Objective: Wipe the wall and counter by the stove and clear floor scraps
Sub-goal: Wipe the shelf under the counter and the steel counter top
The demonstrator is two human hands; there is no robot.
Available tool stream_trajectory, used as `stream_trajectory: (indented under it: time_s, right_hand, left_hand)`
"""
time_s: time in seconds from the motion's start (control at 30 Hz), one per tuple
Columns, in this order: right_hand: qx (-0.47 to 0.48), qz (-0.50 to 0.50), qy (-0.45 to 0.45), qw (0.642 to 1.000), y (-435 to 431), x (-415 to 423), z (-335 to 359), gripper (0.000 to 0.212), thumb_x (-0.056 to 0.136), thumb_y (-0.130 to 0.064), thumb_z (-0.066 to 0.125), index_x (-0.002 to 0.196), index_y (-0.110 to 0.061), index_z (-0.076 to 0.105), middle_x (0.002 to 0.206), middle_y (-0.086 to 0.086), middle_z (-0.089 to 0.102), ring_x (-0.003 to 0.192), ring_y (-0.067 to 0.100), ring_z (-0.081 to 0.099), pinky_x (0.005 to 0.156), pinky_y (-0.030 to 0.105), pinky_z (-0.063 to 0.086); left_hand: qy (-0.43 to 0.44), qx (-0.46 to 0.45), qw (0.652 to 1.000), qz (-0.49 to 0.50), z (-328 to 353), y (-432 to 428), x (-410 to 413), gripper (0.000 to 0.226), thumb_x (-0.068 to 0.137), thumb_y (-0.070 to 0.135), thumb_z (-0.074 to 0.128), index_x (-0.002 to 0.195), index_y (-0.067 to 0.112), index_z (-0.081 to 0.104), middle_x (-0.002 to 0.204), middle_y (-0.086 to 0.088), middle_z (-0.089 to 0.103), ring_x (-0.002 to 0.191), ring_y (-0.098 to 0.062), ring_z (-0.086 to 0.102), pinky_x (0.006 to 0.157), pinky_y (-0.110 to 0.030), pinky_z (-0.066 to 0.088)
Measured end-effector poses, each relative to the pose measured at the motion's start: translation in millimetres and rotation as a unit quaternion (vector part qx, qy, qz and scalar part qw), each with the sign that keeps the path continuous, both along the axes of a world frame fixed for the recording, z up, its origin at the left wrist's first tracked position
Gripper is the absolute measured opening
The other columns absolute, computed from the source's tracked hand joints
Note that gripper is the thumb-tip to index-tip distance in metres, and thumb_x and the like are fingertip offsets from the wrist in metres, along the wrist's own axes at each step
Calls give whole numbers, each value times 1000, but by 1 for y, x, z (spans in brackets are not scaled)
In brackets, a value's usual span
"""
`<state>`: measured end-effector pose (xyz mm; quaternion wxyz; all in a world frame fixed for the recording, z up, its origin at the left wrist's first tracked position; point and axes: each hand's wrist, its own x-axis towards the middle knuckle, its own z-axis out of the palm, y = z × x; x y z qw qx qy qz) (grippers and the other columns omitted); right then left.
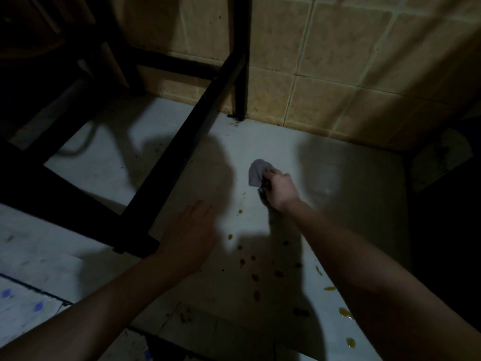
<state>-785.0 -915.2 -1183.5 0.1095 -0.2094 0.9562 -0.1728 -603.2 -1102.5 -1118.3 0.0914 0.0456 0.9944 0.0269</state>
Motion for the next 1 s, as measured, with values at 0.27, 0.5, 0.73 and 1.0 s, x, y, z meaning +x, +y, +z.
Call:
stream_trajectory:
  time_s: [0.27,0.5,0.73,1.0]
  right_hand:
    - [22,209,27,977,6,47,-9,38,89,-15,50,127,-17,55,144,9,43,121,31,47,97,30,31]
    - [-61,43,10,997,46,29,-2,36,86,-13,52,121,-11,62,131,14,56,111,36,57,100,34,43]
    - [-62,-93,-9,994,43,7,4,29,88,-9,51,115,-4,61,126,21,56,109,40,55,95,38,42]
    - [-7,105,6,994,4,73,-7,35,86,-16,53,120,-14,59,138,13,47,110,35,52,89,32,38]
  left_hand:
    - [23,26,999,0,-2,3,-2,44,73,25,30,109,9,48,101,-19,64,89,-38,62,79,-43,53]
    - [5,63,998,-6,7,8,-3,40,75,26,33,109,11,47,105,-19,63,91,-38,62,76,-48,55]
    - [1,37,999,15,4,1,-3,48,79,29,28,119,12,50,119,-10,50,107,-33,49,91,-44,43]
    - [-26,64,997,20,-11,-2,-5,65,77,35,20,120,0,53,118,-24,57,105,-41,56,93,-51,46]
